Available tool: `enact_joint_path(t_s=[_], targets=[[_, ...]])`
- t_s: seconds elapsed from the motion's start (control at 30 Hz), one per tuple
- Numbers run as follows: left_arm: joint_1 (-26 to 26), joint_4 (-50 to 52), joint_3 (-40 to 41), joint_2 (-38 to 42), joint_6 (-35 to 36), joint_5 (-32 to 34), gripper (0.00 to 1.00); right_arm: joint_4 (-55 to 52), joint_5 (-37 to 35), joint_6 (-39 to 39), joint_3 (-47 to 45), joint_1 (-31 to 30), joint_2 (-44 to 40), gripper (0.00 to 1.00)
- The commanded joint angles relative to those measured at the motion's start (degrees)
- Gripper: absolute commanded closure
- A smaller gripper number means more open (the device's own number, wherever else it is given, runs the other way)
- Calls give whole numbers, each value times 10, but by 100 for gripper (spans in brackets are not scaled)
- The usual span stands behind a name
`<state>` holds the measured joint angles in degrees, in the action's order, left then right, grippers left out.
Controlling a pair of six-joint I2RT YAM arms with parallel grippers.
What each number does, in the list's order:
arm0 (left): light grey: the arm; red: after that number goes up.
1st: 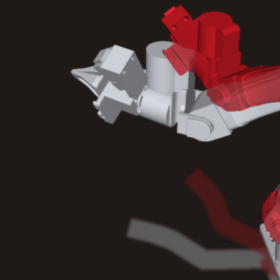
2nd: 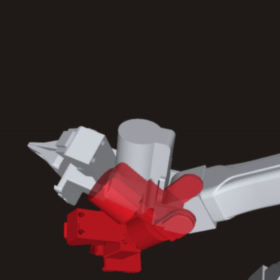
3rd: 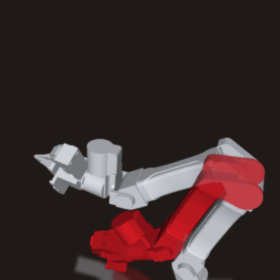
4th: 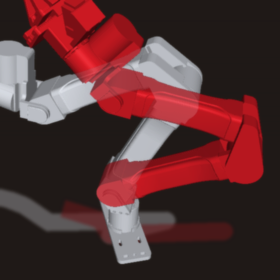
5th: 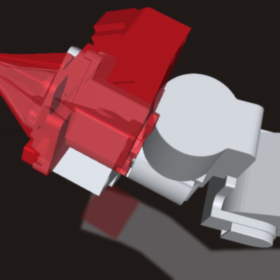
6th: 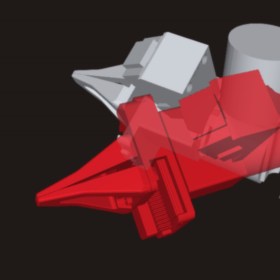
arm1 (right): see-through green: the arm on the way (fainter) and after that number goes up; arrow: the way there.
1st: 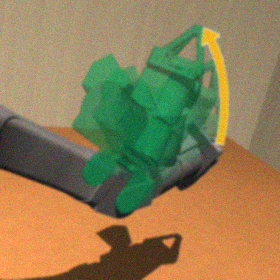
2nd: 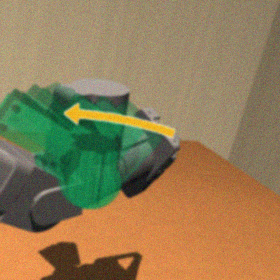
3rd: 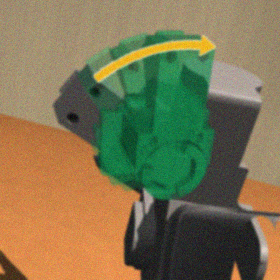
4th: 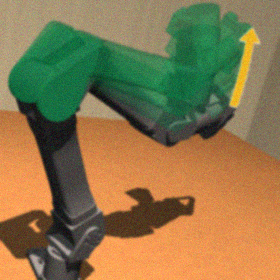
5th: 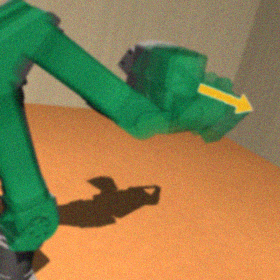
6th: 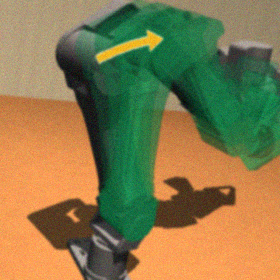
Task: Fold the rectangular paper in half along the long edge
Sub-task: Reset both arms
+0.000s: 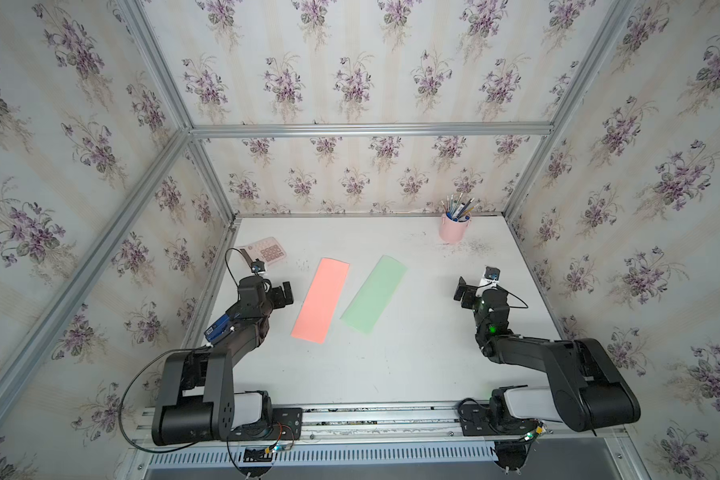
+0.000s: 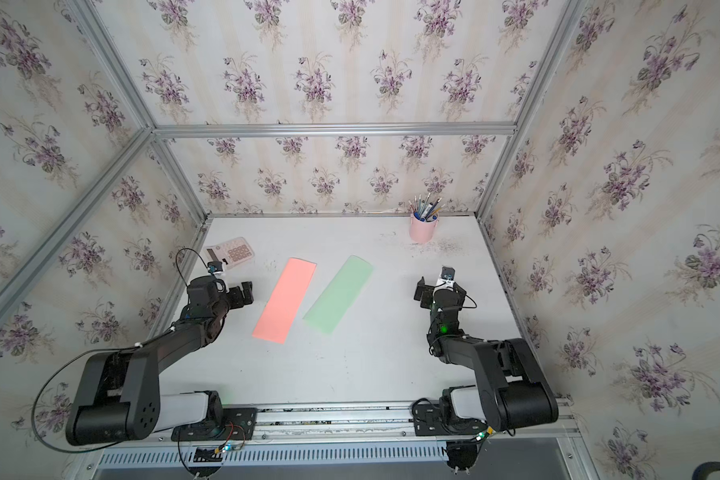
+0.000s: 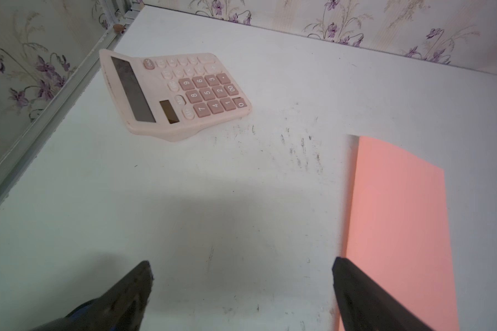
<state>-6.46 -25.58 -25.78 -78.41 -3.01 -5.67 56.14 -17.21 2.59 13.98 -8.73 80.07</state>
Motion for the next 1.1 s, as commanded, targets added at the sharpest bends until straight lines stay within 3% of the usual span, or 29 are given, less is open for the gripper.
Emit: enact_joint_path(t_s=[0.0, 0.1, 0.17, 0.23, 0.3, 0.47, 1.07], targets=[[12, -105, 0, -21, 32, -47, 0, 134, 18, -21, -15, 23, 30, 0], [12, -230, 47, -67, 26, -38, 0, 271, 39, -19, -46, 38, 98, 0], [15, -191, 38, -55, 44, -69, 0, 206, 61, -25, -33, 32, 75, 0], [15, -212, 42, -63, 50, -83, 0, 245, 72, -35, -37, 33, 94, 0], [15, -198, 31, -67, 51, -86, 0, 204, 79, -31, -27, 34, 82, 0], [15, -160, 11, -69, 62, -107, 0, 223, 77, -30, -30, 36, 89, 0], [25, -140, -5, -78, 70, -95, 0, 218, 71, -29, -29, 36, 87, 0]])
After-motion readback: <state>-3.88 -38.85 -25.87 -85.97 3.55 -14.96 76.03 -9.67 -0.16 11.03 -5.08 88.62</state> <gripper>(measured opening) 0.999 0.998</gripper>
